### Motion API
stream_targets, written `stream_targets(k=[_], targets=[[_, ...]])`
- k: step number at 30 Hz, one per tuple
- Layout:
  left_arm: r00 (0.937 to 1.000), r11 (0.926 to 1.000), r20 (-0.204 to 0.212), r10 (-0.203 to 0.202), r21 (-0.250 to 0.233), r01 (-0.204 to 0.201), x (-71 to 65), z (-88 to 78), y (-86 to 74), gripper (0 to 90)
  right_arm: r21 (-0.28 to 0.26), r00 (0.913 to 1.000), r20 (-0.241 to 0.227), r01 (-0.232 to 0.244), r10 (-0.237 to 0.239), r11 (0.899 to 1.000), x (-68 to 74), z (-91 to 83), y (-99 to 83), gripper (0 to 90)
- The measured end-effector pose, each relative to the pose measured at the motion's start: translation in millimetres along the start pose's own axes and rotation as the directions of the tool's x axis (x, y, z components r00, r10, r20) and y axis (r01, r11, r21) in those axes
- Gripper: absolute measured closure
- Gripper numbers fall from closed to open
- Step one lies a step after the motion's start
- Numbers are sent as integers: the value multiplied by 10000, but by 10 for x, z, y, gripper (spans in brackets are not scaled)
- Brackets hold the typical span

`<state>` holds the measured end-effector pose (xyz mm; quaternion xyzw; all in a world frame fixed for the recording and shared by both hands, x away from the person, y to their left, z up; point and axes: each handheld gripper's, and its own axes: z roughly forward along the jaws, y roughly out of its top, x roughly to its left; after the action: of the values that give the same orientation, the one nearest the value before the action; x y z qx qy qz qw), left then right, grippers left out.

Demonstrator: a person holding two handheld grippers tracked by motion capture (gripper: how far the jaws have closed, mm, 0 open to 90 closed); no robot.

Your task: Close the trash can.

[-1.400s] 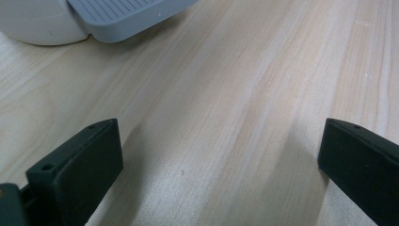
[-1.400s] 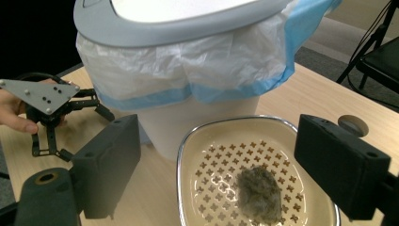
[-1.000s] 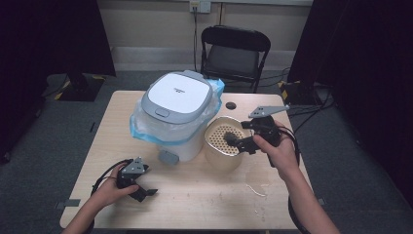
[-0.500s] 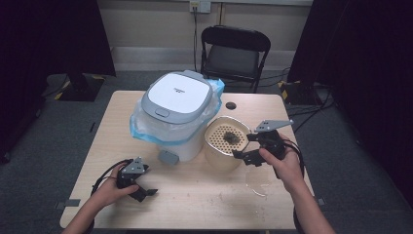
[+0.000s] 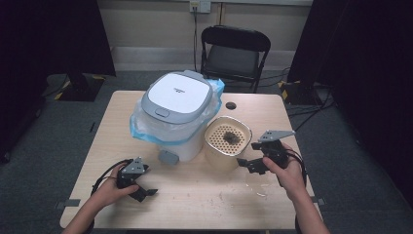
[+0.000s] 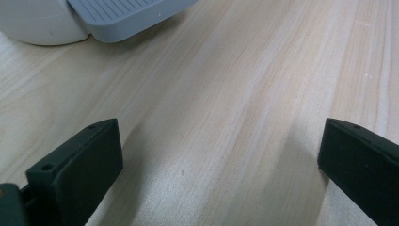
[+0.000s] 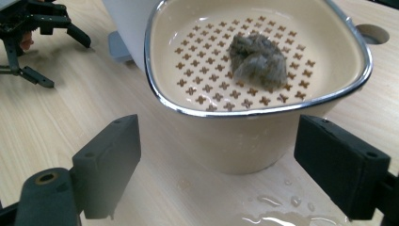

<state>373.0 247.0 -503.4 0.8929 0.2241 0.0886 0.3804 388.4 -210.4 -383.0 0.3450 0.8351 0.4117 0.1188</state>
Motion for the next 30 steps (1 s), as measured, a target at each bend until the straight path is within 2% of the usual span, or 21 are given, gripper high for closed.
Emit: stream_targets(k=[6, 22, 30], targets=[[10000, 10000, 1, -4, 0, 4, 0, 0, 0, 0, 43, 9999, 5, -108, 108, 9999, -26, 33, -163, 145], [10000, 10000, 1, -1, 0, 1, 0, 0, 0, 0, 121, 9996, -65, -278, 279, 9995, -57, 72, -409, 145], [10000, 10000, -1, -1, -2, 1, 0, 0, 0, 0, 244, 9994, 82, -326, 324, 9992, -71, 82, -544, 145]])
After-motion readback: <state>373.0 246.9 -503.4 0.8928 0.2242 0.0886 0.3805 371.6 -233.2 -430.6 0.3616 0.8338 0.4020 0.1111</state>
